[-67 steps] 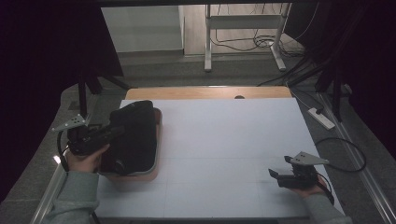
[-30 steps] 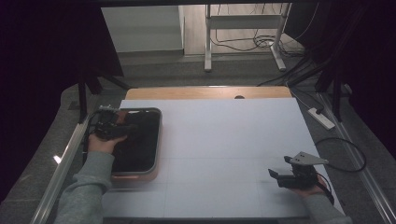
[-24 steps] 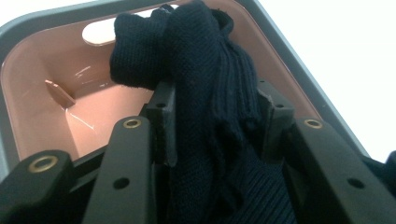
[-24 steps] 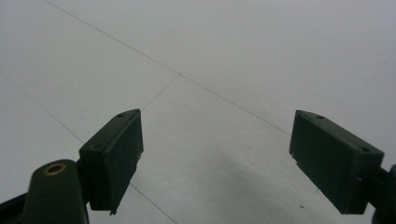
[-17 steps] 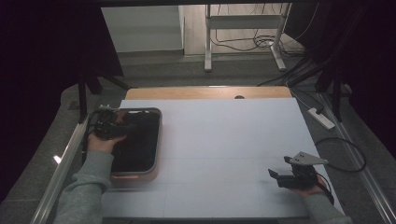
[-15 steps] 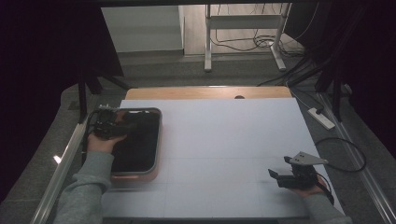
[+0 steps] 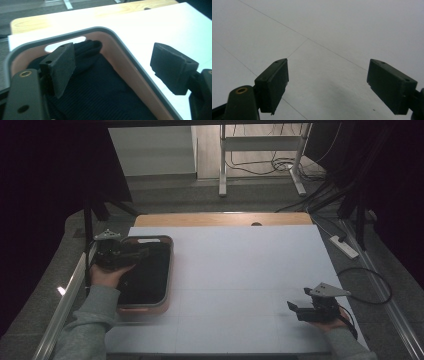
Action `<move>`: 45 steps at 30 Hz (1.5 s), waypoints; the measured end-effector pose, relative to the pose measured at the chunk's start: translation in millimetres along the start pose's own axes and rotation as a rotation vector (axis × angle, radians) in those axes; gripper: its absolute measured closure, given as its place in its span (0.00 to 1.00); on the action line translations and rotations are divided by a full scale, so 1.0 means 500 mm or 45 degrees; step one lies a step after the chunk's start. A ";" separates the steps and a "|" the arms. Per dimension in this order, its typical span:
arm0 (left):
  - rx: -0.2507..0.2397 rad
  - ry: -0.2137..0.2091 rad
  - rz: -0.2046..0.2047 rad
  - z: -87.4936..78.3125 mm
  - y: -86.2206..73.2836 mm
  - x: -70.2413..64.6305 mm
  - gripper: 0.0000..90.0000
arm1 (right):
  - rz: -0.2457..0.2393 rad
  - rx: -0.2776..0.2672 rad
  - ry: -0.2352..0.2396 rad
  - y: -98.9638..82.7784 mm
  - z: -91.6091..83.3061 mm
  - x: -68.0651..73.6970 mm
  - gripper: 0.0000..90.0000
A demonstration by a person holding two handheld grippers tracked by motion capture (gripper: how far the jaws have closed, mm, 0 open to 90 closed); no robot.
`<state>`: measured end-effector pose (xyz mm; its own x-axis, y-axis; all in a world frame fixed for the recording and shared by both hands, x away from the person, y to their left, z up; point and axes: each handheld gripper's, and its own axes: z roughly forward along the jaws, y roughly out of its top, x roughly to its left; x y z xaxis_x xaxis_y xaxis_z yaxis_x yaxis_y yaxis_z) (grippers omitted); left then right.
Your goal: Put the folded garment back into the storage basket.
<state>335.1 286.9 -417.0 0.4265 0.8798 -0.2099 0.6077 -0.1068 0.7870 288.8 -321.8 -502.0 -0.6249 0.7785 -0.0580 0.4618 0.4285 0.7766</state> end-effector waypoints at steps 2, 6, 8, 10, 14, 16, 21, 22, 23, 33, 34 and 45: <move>-0.008 -0.016 -0.004 0.001 -0.004 -0.001 0.22 | 0.001 0.001 0.000 0.000 0.000 0.000 0.20; 0.003 -0.033 0.005 0.004 -0.012 -0.006 0.23 | -0.002 0.005 0.002 0.000 0.000 0.000 0.20; 0.005 -0.046 0.007 0.007 -0.017 -0.008 0.23 | 0.000 0.007 0.002 -0.001 0.000 0.000 0.20; 0.010 -0.062 0.010 0.010 -0.023 -0.010 0.23 | 0.000 0.008 0.000 -0.001 0.001 0.000 0.20; 0.020 -0.080 0.012 0.016 -0.031 -0.015 0.23 | -0.004 0.012 -0.001 -0.001 0.002 0.001 0.20; 0.017 -0.085 0.016 0.018 -0.036 -0.020 0.23 | -0.002 0.013 -0.002 -0.001 0.002 0.001 0.20; -0.003 -0.096 0.040 0.016 -0.043 -0.036 0.25 | -0.004 0.014 -0.004 -0.002 0.002 0.001 0.20; -0.007 -0.101 0.047 0.014 -0.044 -0.039 0.25 | -0.004 0.014 -0.004 -0.002 0.002 0.001 0.20; -0.011 -0.107 0.052 0.014 -0.045 -0.043 0.26 | -0.003 0.013 -0.004 -0.002 0.002 0.001 0.20; -0.031 -0.143 0.082 0.005 -0.061 -0.071 0.26 | -0.006 0.012 -0.004 -0.002 0.002 0.001 0.20; -0.034 -0.148 0.084 0.004 -0.063 -0.073 0.26 | -0.005 0.011 -0.004 -0.002 0.001 0.001 0.20; -0.059 -0.190 0.101 -0.012 -0.089 -0.095 0.26 | -0.003 -0.003 0.001 -0.001 -0.001 0.001 0.20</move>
<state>283.7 252.4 -438.4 0.5687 0.7905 -0.2274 0.5382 -0.1486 0.8296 287.9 -321.7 -502.1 -0.6263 0.7773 -0.0590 0.4591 0.4290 0.7779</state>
